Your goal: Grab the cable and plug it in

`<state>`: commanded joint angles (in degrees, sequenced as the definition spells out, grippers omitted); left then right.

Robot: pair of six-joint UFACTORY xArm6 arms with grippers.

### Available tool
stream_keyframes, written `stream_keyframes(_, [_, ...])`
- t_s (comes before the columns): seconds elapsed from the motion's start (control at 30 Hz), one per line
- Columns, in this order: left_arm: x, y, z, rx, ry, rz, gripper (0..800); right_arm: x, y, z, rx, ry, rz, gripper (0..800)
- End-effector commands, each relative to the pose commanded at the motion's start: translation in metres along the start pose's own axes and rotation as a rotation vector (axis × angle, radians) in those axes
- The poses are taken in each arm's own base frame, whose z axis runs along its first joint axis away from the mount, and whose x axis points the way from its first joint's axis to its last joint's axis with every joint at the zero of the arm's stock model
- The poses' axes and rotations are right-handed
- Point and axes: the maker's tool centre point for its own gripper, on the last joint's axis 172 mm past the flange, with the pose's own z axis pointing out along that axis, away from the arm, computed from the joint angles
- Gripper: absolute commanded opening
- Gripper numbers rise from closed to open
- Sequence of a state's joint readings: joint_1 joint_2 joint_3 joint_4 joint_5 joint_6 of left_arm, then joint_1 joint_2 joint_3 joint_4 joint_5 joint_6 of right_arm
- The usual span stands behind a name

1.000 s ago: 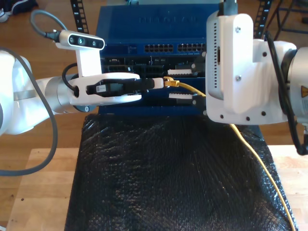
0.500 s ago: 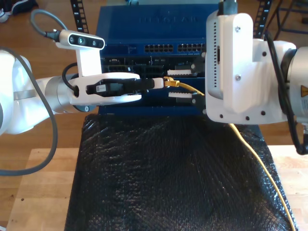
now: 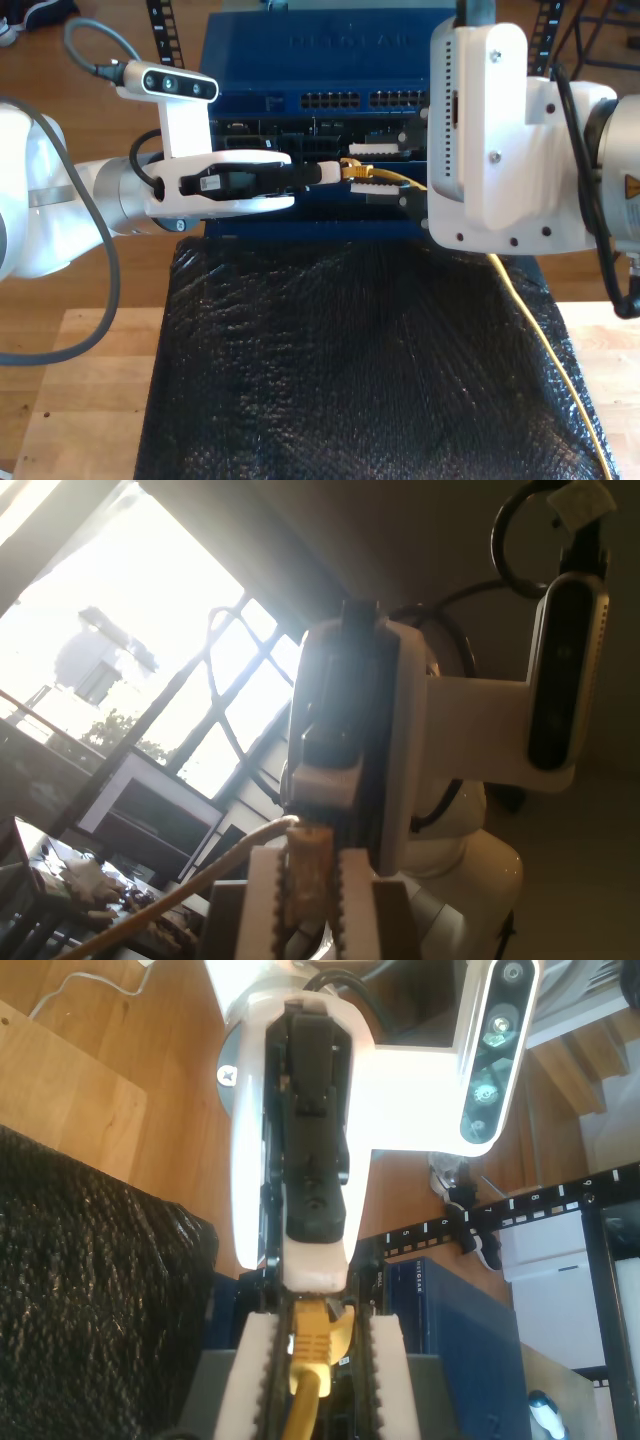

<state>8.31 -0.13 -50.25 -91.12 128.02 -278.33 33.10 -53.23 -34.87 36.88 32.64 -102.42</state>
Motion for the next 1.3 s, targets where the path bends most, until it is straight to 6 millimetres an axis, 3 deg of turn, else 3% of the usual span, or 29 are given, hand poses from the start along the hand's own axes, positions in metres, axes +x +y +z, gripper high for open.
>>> stream_keyframes(1.3, [-0.0005, -0.0002, -0.0003, -0.002, 0.002, -0.004, 11, 0.0001, -0.0017, 0.0025, 0.006, 0.002, 0.008, 168])
